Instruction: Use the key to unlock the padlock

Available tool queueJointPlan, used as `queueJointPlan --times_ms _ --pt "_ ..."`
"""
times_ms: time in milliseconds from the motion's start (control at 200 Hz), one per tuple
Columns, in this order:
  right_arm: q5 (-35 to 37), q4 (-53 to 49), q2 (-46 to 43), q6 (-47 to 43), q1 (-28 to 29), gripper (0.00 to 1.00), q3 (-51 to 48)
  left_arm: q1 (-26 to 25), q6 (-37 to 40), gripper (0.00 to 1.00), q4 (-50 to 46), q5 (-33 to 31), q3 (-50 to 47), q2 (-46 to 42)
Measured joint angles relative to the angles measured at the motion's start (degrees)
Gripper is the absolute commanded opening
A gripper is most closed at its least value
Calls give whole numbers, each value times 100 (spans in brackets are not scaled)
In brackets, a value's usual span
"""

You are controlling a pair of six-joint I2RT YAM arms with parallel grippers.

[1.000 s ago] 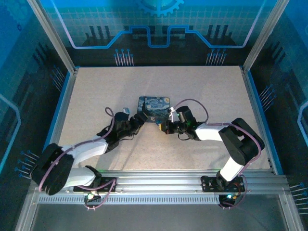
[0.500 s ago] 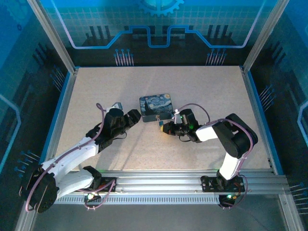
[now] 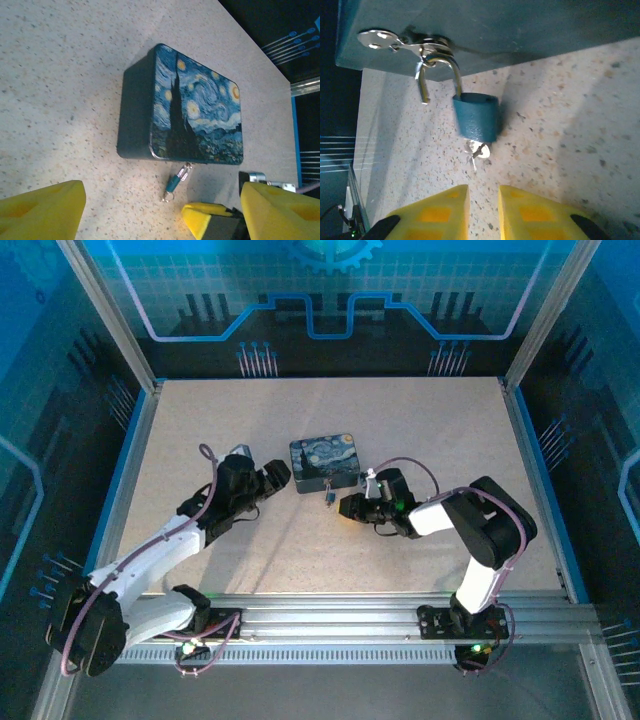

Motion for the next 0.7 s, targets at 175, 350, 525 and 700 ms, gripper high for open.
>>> queueJointPlan --times_ms 175,350,525,700 --pt "190 -219 -398 -162 -52 38 -33 404 267 82 -42 297 243 348" --pt "114 -184 -612 -391 -229 51 -31 680 549 82 -42 765 640 994" --pt "-9 -17 -612 -483 -352 63 -22 732 841 81 -42 1231 1185 1869" --pt "-35 46 -612 -520 -363 66 103 732 1010 75 -35 1613 1659 2658"
